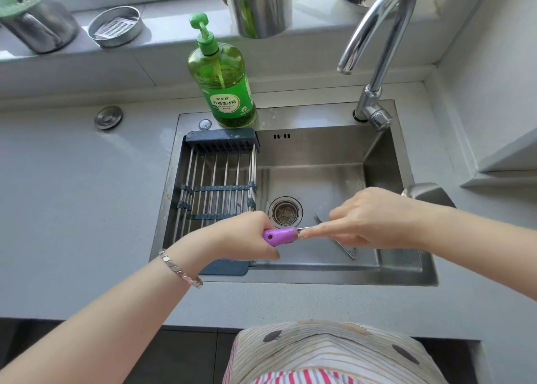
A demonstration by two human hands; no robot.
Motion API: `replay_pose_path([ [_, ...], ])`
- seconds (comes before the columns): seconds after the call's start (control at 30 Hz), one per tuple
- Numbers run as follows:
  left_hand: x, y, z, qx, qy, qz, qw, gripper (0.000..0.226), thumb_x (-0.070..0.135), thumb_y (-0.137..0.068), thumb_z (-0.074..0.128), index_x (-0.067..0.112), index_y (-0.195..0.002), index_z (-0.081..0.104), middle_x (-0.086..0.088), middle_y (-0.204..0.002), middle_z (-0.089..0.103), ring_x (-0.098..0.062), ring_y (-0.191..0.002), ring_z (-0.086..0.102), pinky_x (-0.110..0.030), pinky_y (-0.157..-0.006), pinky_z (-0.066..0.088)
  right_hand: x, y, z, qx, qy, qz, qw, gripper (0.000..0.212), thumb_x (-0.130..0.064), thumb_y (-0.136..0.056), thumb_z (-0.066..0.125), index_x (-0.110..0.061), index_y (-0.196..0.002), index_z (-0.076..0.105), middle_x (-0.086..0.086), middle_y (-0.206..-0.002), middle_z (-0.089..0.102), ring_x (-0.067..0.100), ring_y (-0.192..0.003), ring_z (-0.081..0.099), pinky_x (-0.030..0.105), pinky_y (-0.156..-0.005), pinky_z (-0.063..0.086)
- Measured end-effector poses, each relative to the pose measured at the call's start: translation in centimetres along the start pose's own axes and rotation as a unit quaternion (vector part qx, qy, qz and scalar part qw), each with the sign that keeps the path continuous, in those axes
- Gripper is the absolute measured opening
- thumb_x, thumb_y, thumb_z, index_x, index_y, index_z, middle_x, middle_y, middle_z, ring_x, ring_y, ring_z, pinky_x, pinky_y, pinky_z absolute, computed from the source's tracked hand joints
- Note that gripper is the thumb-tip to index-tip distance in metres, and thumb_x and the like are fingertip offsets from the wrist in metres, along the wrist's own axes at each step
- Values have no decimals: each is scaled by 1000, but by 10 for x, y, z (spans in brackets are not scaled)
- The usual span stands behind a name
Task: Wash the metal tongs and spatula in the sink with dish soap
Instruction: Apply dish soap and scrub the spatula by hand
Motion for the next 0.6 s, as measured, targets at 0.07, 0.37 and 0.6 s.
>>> replay_pose_path([
  [0.07, 0, -1, 1, -8, 7, -2, 1000, 35, 21, -76, 66, 17, -57, 37, 1, -53, 37, -17, -44, 35, -23, -47, 29, -4, -2, -2, 4, 7, 3, 1000, 46, -23, -81, 39, -36, -119, 62, -13, -50, 48, 10, -42, 21, 16, -35, 12],
  [0.37, 0, -2, 2, -19, 8, -5, 1000, 29, 19, -76, 66, 17, -60, 42, 0, -55, 41, -18, -44, 40, -23, -46, 35, -10, -11, 6, -39, 32, 22, 998, 70, -5, -58, 64, -37, -121, 60, -10, -48, 25, 16, -35, 15, 15, -42, -5],
  [0.6, 4, -4, 6, -45, 50, -6, 998, 29, 18, -78, 66, 16, -63, 41, -1, -53, 41, -16, -41, 40, -23, -44, 35, -7, -3, -2, -42, 12, 50, 998, 61, -15, -75, 30, -38, -131, 38, -11, -54, 23, 14, -36, 20, 17, -41, -3],
])
Point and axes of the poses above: each hand's wrist, its own y-axis away from the middle knuckle, its own z-axis out of the palm, x = y × z, the point moved 4 cm from there along -y, towards the middle knuckle
